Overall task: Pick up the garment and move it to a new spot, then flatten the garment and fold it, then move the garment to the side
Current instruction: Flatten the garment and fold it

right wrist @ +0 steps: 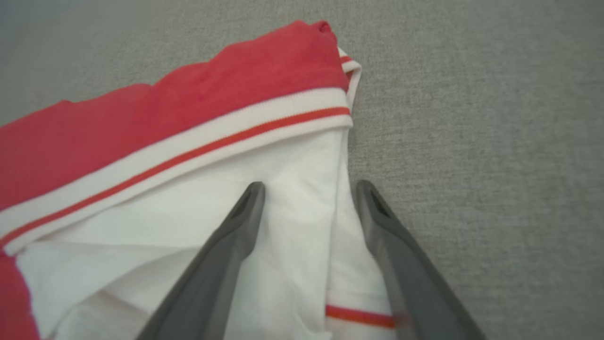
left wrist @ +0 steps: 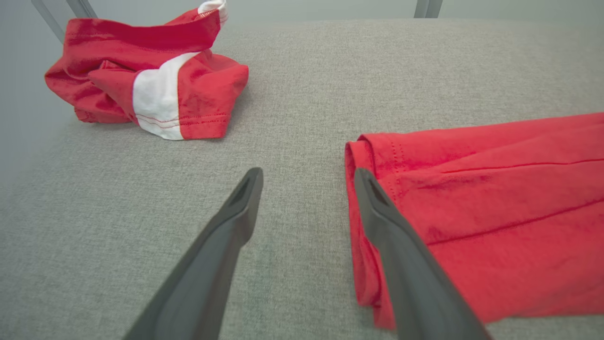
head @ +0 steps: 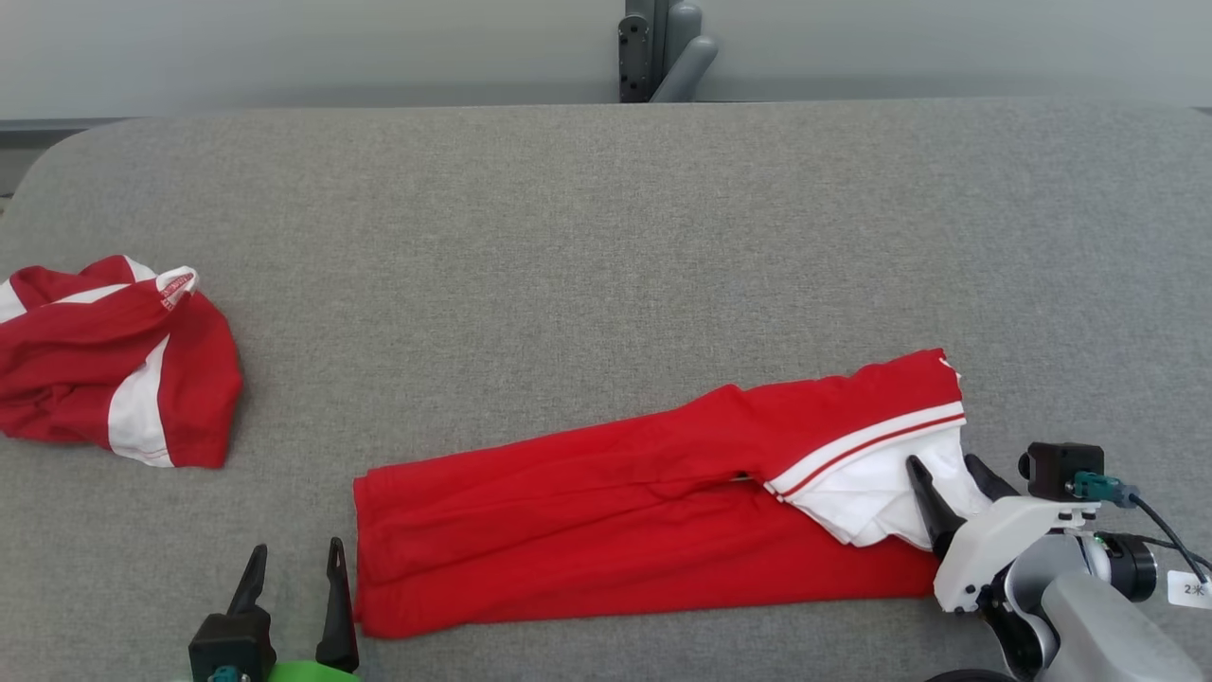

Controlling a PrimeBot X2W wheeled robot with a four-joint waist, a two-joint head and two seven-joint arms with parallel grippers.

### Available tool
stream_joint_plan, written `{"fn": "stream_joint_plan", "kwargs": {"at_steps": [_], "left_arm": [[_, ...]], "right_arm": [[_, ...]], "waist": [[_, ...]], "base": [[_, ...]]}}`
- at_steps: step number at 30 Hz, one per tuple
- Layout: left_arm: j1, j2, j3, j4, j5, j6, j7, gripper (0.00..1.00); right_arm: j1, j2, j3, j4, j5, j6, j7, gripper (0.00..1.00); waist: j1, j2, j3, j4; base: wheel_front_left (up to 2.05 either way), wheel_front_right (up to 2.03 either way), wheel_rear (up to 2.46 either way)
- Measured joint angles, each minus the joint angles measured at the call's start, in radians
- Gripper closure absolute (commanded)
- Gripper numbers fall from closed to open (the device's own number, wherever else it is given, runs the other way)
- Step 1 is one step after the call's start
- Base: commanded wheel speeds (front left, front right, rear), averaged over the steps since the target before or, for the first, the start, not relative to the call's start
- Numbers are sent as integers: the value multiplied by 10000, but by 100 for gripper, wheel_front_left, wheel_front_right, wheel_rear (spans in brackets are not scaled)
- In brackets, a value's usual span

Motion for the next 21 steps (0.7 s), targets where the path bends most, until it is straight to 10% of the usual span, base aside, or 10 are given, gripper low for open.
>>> {"fn": "stream_joint_plan", "kwargs": {"at_steps": [5,7,21], "left_arm": [[-74,0,-29,-40,-2,2,0,0],[-105,0,-79,-44,-2,2,0,0],[-199,0,-253,-15,-73,50,0,0]], "right_arm": [[-388,102,-15,652,-44,6,77,0],[-521,161,48,838,65,4,115,100],[-1173,-447,-1177,2362,213,79,-903,100]], "waist": [[0,-1,143,100],[0,-1,197,138],[1,2,345,58]], "base": [[0,0,0],[0,0,0],[0,0,0]]}}
